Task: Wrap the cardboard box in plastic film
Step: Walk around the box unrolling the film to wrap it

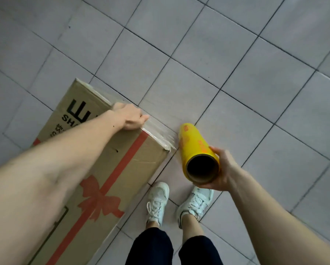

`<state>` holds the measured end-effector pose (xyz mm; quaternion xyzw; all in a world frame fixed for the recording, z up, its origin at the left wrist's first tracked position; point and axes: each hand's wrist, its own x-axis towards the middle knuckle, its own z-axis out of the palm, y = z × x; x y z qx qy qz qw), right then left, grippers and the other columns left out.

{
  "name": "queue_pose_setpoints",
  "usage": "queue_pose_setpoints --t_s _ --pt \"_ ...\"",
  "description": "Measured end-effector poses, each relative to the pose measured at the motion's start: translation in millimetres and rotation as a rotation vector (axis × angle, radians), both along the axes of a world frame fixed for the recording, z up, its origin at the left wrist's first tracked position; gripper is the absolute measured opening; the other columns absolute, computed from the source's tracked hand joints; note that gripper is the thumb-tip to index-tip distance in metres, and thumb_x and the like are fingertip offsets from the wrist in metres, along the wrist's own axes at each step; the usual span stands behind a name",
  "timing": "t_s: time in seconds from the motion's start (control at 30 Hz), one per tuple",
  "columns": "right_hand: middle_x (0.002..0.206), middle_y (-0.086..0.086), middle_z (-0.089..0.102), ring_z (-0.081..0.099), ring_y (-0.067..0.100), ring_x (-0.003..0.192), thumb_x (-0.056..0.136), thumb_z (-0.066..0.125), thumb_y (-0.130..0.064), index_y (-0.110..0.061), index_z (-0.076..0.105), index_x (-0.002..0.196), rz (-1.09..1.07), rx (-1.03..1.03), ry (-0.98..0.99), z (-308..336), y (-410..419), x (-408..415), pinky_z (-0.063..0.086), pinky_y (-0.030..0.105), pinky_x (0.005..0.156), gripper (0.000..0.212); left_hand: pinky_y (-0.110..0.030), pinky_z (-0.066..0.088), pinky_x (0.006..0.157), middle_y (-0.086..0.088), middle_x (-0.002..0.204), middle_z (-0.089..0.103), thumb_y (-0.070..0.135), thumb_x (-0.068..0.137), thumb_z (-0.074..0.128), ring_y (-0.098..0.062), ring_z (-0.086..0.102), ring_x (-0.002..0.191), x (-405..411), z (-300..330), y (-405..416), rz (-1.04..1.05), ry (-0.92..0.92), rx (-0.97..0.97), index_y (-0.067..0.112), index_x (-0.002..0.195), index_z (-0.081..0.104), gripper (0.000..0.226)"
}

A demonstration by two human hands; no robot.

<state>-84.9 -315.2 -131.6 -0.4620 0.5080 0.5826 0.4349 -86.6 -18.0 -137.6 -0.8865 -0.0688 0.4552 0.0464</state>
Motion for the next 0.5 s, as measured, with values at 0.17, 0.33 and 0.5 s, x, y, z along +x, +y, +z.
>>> queue_pose_setpoints --t_s 0.17,0.33,0.5 --pt "0.121 0.024 0.061 0.06 0.046 0.109 0.091 0.051 -0.05 -0.007 0.047 0.127 -0.316 0.04 0.156 2 23 -65 0.045 0.062 0.089 0.056 -0.042 0.036 0.102 -0.018 0.131 0.059 0.052 0.103 0.017 -0.032 0.054 0.122 0 9 -7 -0.014 0.019 0.011 0.014 0.122 0.062 0.062" --pt "0.097 0.024 0.06 0.057 0.046 0.1 0.093 0.044 -0.034 -0.004 0.049 0.11 -0.054 -0.109 0.002 9 45 -58 0.042 0.061 0.085 0.034 -0.046 0.029 0.11 -0.012 0.144 0.051 0.067 0.097 0.009 -0.031 0.045 0.134 -8 12 -47 -0.057 0.089 -0.162 0.026 0.142 0.051 0.074" --pt "0.116 0.021 0.066 0.065 0.039 0.105 0.071 0.067 -0.069 -0.006 0.048 0.126 0.065 0.016 -0.047 2 62 -51 0.047 0.055 0.092 0.085 -0.04 0.032 0.106 -0.014 0.138 0.057 0.068 0.096 0.008 -0.029 0.049 0.132 -27 7 -74 -0.145 0.017 -0.179 0.026 0.135 0.058 0.076"
